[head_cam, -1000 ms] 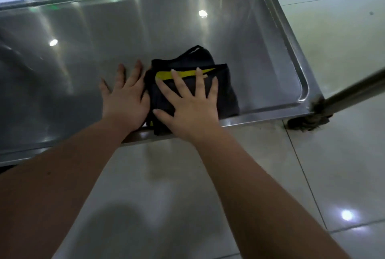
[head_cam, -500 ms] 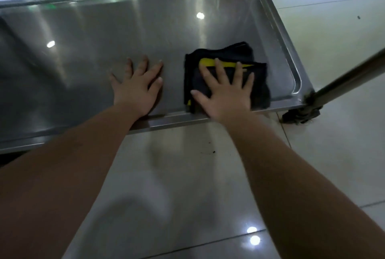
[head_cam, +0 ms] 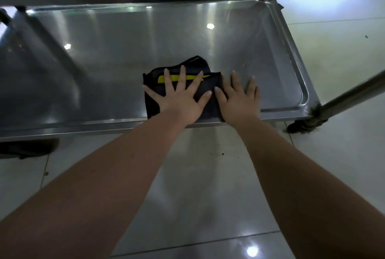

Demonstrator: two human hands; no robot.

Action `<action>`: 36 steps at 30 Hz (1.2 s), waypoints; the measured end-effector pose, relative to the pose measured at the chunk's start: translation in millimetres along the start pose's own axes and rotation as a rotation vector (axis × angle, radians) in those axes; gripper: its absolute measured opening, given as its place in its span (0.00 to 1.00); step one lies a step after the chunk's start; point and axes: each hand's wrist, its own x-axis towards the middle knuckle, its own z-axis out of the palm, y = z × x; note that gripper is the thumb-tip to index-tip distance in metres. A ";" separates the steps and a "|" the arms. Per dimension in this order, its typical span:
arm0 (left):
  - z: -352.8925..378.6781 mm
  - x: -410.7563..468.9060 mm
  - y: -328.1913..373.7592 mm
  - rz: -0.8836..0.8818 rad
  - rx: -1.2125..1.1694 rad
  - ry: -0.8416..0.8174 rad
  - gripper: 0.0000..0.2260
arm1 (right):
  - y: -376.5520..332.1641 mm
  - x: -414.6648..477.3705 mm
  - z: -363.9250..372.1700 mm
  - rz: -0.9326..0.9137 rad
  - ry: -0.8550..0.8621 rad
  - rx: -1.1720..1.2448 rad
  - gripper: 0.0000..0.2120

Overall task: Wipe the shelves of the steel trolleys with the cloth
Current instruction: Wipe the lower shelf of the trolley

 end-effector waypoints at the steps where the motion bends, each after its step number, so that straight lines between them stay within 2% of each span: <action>1: -0.3 7.8 -6.1 -0.005 0.022 0.003 0.30 | -0.7 -0.5 4.0 -0.013 0.006 -0.032 0.31; 4: -13.3 45.5 -41.9 -0.044 0.039 0.024 0.31 | 3.4 0.7 6.3 -0.039 0.038 -0.053 0.32; 8: -37.3 77.3 -94.5 -0.151 0.019 -0.052 0.30 | 2.0 -0.1 4.4 -0.035 0.027 -0.087 0.30; 14: -12.1 2.1 -95.2 0.015 0.042 -0.001 0.31 | 1.8 2.9 3.6 -0.026 0.000 -0.141 0.30; 17: 1.6 -35.6 -102.5 0.006 0.038 0.009 0.31 | 0.7 2.3 4.4 0.005 -0.042 -0.149 0.30; 21: -5.1 -33.8 -99.0 -0.008 0.070 -0.037 0.31 | -31.0 10.5 2.6 0.071 -0.116 -0.080 0.31; 24: -2.2 -38.2 -100.4 0.004 0.051 -0.006 0.31 | -63.3 23.5 4.3 -0.019 -0.077 -0.073 0.29; 27: 4.1 -46.4 -113.6 -0.071 -0.009 0.035 0.32 | -76.8 29.3 15.1 -0.123 -0.014 -0.105 0.26; 31: -0.4 -21.6 -134.9 -0.093 -0.014 0.036 0.34 | -71.3 28.9 22.3 -0.121 0.004 -0.167 0.32; 36: -28.1 58.9 -164.5 -0.102 -0.016 0.015 0.35 | -72.7 31.0 23.5 -0.117 0.013 -0.214 0.38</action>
